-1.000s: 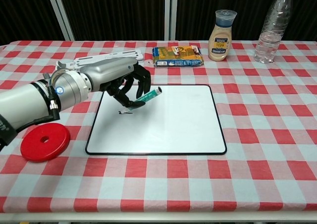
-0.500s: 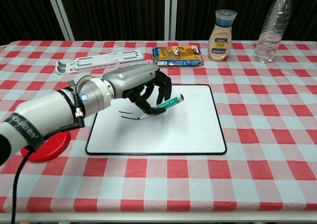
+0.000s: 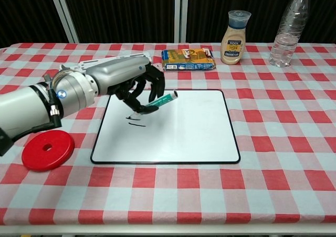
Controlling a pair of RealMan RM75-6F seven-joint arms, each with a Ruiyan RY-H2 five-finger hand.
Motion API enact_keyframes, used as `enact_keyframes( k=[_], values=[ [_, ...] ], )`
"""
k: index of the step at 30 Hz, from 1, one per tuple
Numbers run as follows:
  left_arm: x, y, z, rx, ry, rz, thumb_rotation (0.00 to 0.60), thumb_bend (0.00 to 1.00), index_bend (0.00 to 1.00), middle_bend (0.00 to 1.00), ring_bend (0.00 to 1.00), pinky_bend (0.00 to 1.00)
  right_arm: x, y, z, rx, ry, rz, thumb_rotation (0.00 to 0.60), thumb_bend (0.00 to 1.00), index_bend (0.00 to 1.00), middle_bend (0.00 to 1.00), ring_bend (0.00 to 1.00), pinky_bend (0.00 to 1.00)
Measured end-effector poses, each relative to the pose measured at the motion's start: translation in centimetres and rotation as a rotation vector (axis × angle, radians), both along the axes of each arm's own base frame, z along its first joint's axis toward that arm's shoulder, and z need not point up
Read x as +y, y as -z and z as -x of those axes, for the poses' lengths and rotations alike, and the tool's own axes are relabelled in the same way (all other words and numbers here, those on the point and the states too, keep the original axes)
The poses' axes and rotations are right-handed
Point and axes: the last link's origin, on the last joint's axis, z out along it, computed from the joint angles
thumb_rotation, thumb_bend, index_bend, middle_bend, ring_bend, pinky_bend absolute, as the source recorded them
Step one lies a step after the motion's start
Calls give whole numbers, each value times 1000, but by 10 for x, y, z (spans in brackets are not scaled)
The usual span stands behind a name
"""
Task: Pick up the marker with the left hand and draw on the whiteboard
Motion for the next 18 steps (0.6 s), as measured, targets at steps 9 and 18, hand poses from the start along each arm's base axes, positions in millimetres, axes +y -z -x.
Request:
enact_keyframes(
  k=[9,18],
  values=[
    [-2,6,13,6,-30,2,600,379,587,595,715,892,1,1,-4,9,-4,-2,600,166,0,27,0,0],
    [-4,20,6,-8,-31,29,600,379,587,595,715,892,2,-1,-1,12,10,4,600,167,0,27,0,0]
  ],
)
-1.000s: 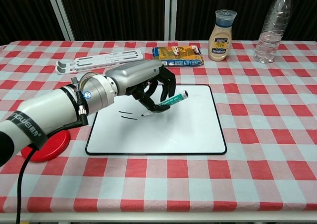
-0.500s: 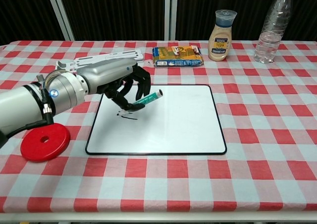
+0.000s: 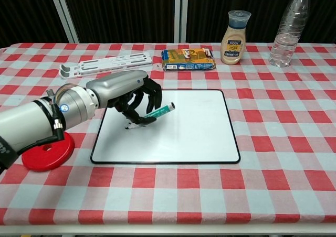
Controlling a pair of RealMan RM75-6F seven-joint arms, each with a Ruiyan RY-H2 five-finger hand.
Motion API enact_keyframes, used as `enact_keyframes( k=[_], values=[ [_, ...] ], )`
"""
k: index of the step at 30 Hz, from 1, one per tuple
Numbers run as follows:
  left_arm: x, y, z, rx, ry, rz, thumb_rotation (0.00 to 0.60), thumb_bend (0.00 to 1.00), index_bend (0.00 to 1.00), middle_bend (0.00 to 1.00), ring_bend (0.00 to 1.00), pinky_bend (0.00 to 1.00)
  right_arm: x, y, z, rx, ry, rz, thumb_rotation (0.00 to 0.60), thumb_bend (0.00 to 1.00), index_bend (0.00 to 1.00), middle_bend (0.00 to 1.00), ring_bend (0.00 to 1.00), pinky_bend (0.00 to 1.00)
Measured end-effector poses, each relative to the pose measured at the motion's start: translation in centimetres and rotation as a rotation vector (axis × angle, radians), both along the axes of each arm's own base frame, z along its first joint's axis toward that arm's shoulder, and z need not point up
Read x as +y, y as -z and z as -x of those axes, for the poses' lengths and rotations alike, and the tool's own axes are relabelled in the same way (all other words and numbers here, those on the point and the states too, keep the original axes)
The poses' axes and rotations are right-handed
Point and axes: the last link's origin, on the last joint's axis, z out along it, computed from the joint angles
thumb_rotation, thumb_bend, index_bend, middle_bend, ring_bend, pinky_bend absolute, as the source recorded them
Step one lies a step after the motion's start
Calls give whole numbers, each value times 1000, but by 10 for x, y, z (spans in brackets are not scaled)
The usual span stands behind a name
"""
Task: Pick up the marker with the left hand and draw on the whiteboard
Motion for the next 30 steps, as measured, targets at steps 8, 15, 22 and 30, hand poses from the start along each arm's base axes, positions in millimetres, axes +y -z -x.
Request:
enact_keyframes(
  k=[8,15,22,30],
  values=[
    [-4,18,-30,-27,36,40,600,380,587,595,715,892,6,-8,10,3,26,16,600,167,0,27,0,0],
    [-4,18,-61,-67,84,40,600,380,584,590,714,892,9,-16,13,-2,30,34,600,166,0,27,0,0],
    [10,-27,-47,-29,113,-48,600,379,570,571,694,877,7,-14,13,-8,19,28,600,166,0,27,0,0],
    [24,-58,-2,294,175,-229,600,379,555,553,680,851,2,-3,5,-19,-14,2,600,166,0,27,0,0]
  ],
)
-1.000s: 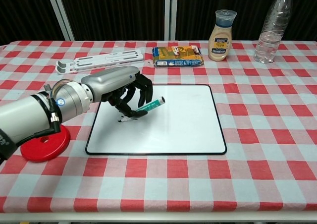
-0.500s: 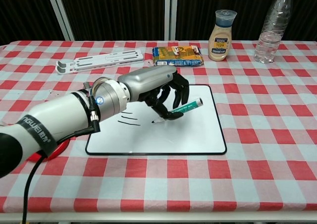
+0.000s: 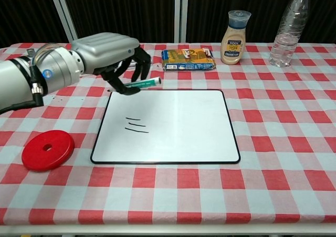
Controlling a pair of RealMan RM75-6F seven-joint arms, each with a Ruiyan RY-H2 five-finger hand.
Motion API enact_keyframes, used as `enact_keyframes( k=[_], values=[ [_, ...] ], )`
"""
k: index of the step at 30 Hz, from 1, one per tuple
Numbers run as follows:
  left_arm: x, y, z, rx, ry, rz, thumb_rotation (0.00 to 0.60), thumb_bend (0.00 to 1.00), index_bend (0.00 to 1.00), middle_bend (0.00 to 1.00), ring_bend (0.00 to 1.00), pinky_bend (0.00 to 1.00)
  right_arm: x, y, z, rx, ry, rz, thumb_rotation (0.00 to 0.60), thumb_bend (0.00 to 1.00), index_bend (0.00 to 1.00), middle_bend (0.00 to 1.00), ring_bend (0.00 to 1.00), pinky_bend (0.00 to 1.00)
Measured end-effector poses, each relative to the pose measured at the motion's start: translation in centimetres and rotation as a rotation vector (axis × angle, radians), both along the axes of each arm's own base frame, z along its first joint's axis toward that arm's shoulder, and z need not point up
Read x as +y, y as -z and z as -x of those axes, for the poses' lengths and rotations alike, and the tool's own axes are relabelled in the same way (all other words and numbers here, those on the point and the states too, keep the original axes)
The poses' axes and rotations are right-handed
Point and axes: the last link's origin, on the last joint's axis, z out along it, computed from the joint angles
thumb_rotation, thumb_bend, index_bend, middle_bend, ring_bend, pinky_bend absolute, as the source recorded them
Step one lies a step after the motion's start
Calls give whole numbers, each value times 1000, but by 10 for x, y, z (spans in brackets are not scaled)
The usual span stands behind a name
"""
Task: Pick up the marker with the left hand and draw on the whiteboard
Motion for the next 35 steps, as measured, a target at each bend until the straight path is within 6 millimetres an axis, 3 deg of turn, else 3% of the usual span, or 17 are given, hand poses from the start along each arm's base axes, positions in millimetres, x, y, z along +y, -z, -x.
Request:
enact_keyframes(
  k=[9,14,18,20,23,25,30,35],
  values=[
    [10,-9,62,310,-103,-100,600,380,548,540,676,847,2,-1,-1,3,2,7,600,166,0,27,0,0],
    [12,-11,78,383,-129,-108,600,380,523,522,672,847,4,-1,0,4,9,9,600,166,0,27,0,0],
    [13,-12,85,398,-166,-104,600,374,363,421,622,822,4,-1,0,3,11,8,600,166,0,27,0,0],
    [13,-13,86,400,-181,-100,600,356,222,334,579,793,4,-1,0,4,12,10,600,166,0,27,0,0],
    [10,-15,84,381,-204,-89,600,286,127,256,488,758,4,-3,1,5,14,17,600,166,0,27,0,0],
    [6,-19,80,348,-221,-83,600,257,115,237,427,743,4,-4,1,4,17,22,600,166,0,27,0,0],
    [-5,-52,80,167,-289,-129,600,238,118,236,391,648,7,-11,6,11,38,42,600,166,0,27,0,0],
    [-19,-107,111,-41,-387,-231,600,169,135,236,292,386,9,-15,9,11,48,63,600,165,0,27,0,0]
  ],
)
